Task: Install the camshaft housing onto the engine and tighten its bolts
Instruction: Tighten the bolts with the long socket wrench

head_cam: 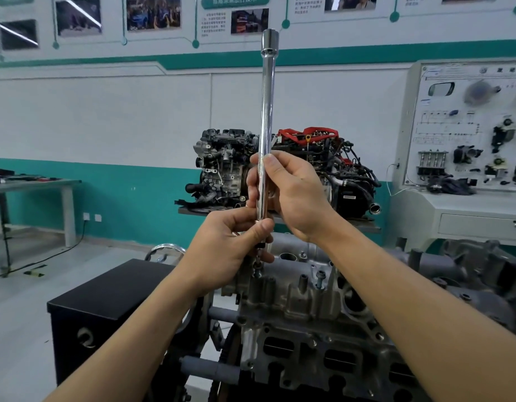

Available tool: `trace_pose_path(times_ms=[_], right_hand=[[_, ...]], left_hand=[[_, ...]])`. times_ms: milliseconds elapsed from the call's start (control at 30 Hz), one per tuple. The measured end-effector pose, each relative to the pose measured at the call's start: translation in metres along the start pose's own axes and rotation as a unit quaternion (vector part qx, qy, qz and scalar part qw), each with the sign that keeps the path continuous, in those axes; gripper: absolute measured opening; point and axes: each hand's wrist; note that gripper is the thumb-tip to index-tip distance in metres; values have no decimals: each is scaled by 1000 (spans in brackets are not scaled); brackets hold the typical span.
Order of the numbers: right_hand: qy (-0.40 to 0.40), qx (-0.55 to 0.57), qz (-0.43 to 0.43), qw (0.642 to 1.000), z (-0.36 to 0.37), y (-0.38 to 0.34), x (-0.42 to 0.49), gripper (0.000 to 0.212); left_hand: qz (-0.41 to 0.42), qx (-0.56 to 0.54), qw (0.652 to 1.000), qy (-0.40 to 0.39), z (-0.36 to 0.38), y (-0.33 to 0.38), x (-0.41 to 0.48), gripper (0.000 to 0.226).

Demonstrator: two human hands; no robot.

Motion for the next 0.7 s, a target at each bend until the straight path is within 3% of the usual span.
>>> trace_pose_path(times_ms=[167,267,367,500,633,700], right_hand=[[-1,18,7,1000,-6,1,-1,20],[25,-2,-16,1000,-9,2,1,9],[66,-23,-61,996,-10,2,2,19],[58,-48,-70,995,-6,2,2,6],[22,-6,4,1000,-3,0,1,39],[2,-3,16,1000,-5,-1,1,43]], left_hand=[[-1,-5,1000,13,3,3,-2,31],[-7,-24,999,34,4,5,-3,43],[4,-5,997,76,6,4,-3,54],[-4,-4,997,73,7,2,-5,39],[-21,15,999,40,9,2,-6,33],[-34,3,999,37,9,3,-6,33]])
Point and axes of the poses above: each hand's wrist, its own x-axis towards the middle knuckle, its own z-axis out of the palm, y = z × x, and after that the axes turned 8 degrees about z, right-handed
